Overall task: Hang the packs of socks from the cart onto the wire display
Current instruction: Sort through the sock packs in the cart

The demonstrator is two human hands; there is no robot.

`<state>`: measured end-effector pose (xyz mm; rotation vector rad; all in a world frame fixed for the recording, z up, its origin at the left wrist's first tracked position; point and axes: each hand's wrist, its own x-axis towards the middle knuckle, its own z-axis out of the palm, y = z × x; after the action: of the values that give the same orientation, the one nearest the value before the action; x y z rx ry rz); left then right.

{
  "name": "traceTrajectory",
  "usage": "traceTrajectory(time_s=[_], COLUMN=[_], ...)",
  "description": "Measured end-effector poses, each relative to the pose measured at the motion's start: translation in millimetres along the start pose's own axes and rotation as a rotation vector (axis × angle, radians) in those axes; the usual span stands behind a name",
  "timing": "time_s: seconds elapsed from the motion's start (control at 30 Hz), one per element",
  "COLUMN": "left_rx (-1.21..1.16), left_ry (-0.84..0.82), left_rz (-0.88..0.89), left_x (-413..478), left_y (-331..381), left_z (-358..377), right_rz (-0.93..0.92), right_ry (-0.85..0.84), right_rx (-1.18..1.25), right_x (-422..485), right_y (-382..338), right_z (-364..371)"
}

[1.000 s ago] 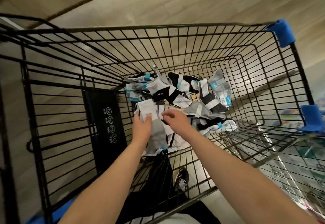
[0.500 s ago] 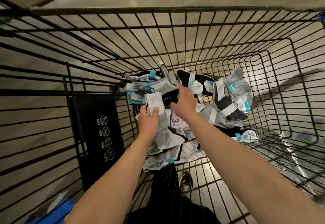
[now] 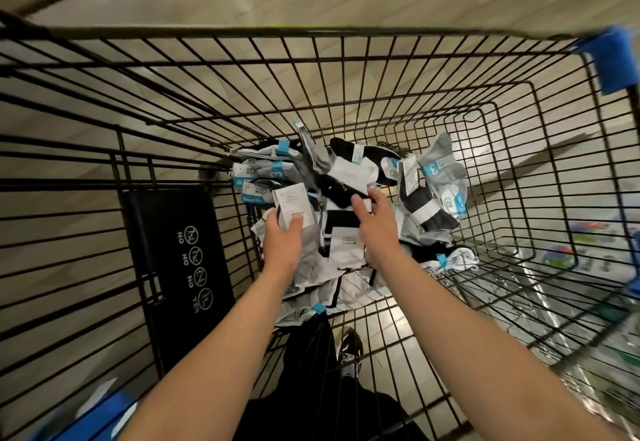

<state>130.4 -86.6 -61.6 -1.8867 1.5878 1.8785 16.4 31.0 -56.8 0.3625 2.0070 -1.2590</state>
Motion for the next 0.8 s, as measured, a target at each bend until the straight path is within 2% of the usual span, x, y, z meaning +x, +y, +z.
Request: traceTrajectory(time_s=[0.1, 0.17, 0.27, 0.37, 0.43, 0.53, 0.63, 0.73, 0.8], left_rx=[0.017, 0.019, 0.045, 0.049, 0.046, 0.035, 0.030, 0.029, 0.039], left_ry=[-0.025, -0.044, -0.088, -0.130, -0.137, -0.144, -0.154, -0.157, -0.150], left_rz=[0.006, 0.008, 0.013, -0.001, -0.011, 0.005, 0.041, 0.085, 0.125], left_x=[-13, -21, -31, -36, -39, -43, -51, -62, -69], left_y=[4, 5, 7, 5, 6, 11, 17, 27, 35], left_z=[-2, -2, -2, -1, 0, -1, -2, -3, -4], right_rz=[0.098, 0.121, 0.042, 0.044, 0.024, -0.086, -0.160, -0.202, -0.158], right_ry=[0.003, -0.052, -0.106, -0.151, -0.158, -0.123, -0.028, -0.031, -0.083], right_rx=[0.168, 0.169, 0.098, 0.131, 0.062, -0.117, -0.163, -0.160, -0.049], right_x=[-11, -12, -27, -35, -39, -41, -46, -55, -66], right_y=[-6, -2, -16, -22, -24, -26, -28, -36, -49], right_z=[-6, -10, -11, -11, -14, -21, -29, -34, -37])
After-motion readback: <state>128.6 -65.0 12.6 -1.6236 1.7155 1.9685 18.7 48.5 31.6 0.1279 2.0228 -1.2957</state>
